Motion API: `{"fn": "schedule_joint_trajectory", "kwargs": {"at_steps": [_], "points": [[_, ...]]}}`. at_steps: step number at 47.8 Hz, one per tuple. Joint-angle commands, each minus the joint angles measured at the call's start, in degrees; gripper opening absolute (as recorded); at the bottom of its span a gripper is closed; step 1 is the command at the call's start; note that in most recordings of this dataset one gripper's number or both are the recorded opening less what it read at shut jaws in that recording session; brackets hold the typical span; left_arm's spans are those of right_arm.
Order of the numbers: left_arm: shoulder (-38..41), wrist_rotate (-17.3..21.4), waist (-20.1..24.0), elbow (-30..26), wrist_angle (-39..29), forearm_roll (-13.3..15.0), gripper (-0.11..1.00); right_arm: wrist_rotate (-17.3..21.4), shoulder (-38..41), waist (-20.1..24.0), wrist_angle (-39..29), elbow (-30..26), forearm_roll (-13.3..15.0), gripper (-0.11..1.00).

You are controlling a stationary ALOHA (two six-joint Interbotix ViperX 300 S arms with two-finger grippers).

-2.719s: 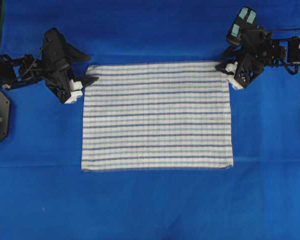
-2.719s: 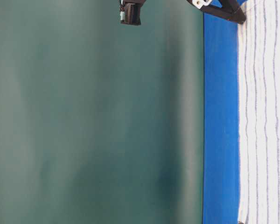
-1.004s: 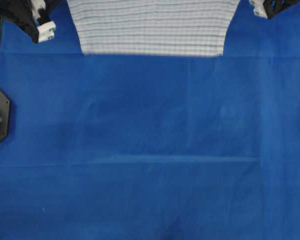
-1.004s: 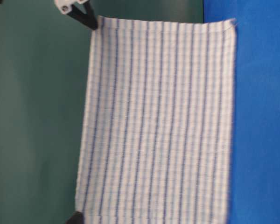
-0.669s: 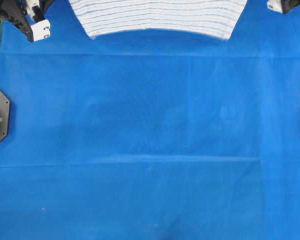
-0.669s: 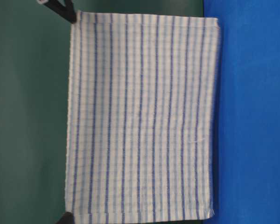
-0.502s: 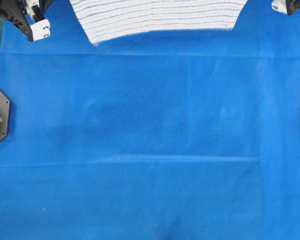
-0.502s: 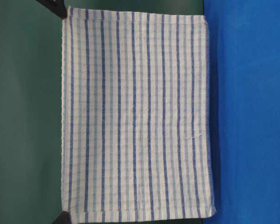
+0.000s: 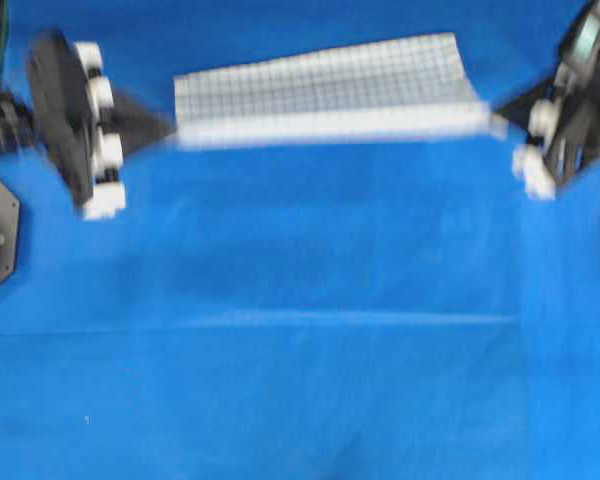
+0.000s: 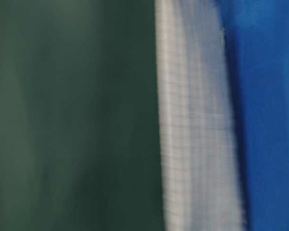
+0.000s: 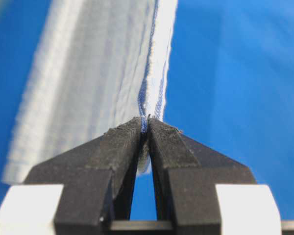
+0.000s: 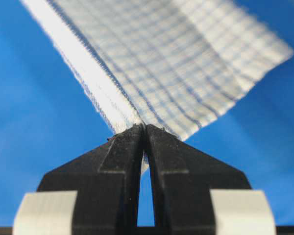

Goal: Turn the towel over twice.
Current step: 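Swing the edge down toward the near side and lay the towel flat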

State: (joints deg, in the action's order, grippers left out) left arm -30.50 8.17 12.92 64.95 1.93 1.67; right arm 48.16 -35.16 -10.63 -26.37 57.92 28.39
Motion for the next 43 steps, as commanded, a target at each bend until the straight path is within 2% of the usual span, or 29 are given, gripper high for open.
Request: {"fn": "schedule_joint_trajectory", "kwargs": {"at_steps": [1,12,20,32,43], "points": [[2.8,-1.6,-4.7,1.3,0.7,0.3,0.05,4.4,1.9,4.0,2.0,2.0,-0.1,0.05],[11.7,-12.0,-14.2,3.2,5.4,0.3,0.05,14.3,11.0,13.0,6.4,3.8,-0.1,0.05],[17.6,-17.1,-21.2,3.1,8.4,0.3,0.05,20.2,18.4,19.8,7.6,2.0,0.0,0.05],[21.6,-21.0,-29.5,1.3,9.0,0.3,0.05,26.2,24.3,27.9,7.5,-2.0,0.0,0.05],[21.9,-21.6,-32.9,1.1,8.6,0.3,0.05,29.4,27.5,32.2,5.9,-4.9,0.0,0.05]]}}
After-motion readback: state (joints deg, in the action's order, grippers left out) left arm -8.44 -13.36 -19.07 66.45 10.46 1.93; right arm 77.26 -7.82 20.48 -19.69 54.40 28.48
